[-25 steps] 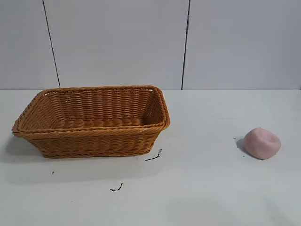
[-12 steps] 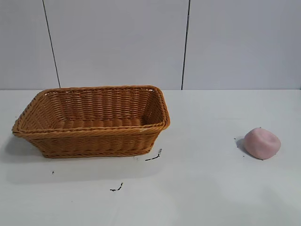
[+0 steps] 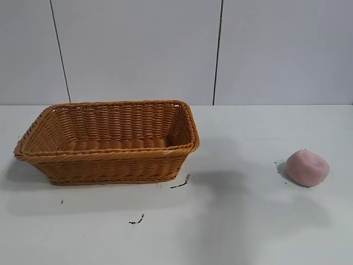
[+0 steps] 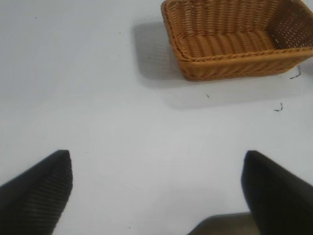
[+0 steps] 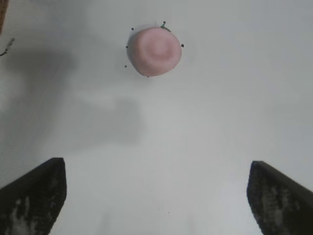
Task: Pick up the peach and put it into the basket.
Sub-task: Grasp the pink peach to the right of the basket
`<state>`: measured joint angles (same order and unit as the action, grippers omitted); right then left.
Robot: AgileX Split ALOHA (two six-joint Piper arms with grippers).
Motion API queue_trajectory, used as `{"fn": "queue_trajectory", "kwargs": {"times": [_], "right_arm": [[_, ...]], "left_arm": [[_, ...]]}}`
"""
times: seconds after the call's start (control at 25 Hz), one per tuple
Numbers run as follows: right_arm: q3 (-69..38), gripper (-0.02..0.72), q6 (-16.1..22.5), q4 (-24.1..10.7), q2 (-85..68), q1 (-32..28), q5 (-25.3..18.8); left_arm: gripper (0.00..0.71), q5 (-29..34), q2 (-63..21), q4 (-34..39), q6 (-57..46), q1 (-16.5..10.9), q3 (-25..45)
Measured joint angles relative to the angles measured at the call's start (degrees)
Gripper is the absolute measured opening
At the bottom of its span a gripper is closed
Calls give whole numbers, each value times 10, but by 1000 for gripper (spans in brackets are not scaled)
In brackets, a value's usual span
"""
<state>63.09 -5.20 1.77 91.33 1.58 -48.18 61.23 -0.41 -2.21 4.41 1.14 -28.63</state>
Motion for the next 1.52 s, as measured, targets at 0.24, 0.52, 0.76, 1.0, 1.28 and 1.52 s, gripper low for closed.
{"fn": "queue_trajectory", "kwargs": {"times": [0.24,0.52,0.76,1.0,1.28,1.52], "right_arm": [[105,690,0,0,140,0,-3],[141,690,-7,6,199,0,-7],[141,690,-13,24,201,0,-13],[141,690,-13,24,201,0,-4],[141,690,-13,24,238,0,3],[141,690,-13,24,279,0,16]], "left_arm": [[692,0,0,0,0,0,0],[692,0,0,0,0,0,0],[692,0,0,0,0,0,0],[692,0,0,0,0,0,0],[692,0,0,0,0,0,0],[692,0,0,0,0,0,0]]}}
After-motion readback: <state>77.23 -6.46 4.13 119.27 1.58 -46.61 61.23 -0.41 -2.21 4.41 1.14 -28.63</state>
